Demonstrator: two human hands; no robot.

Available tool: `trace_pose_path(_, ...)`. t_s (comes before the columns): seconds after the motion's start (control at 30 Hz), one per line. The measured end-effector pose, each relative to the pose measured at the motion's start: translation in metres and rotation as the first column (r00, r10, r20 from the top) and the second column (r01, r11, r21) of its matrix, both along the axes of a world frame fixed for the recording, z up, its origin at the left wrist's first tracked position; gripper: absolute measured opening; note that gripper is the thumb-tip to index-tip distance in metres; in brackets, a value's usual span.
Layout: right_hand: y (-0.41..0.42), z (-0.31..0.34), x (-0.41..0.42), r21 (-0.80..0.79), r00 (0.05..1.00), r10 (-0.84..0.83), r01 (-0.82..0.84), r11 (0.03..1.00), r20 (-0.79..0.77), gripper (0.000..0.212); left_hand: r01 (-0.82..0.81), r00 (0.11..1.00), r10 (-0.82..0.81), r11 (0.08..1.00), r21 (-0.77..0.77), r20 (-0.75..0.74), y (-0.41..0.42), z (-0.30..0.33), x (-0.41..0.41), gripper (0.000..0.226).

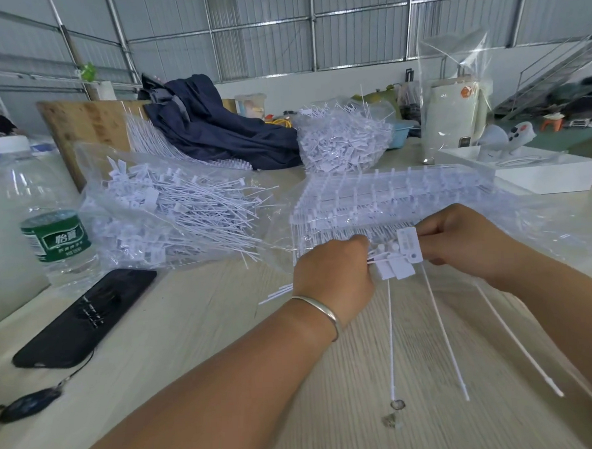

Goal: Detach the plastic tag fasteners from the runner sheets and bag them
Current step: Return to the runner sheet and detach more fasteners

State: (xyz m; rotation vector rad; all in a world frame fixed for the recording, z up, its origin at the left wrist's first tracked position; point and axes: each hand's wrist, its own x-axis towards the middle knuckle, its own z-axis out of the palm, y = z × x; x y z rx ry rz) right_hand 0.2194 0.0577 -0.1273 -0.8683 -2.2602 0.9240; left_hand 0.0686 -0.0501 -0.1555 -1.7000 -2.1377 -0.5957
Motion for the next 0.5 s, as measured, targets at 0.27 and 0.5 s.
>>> trace_pose_path(0.27, 0.0, 0.001, -0.005, -0.047, 0.999, -0.008, 0.007, 0.999, -0.031, 0.017, -0.007, 1.0, 0.007, 1.0, 0.015, -0.012, 0.005, -0.001, -0.003, 0.007)
trace_pose_path(0.5, -0.007, 0.018, 0.011, -0.128, 0.989, 0.051, -0.069, 0.989, -0.136, 0.009, -0.246, 0.966, 0.252, 0.964, -0.1, 0.053, -0.01, 0.007, -0.066, 0.01)
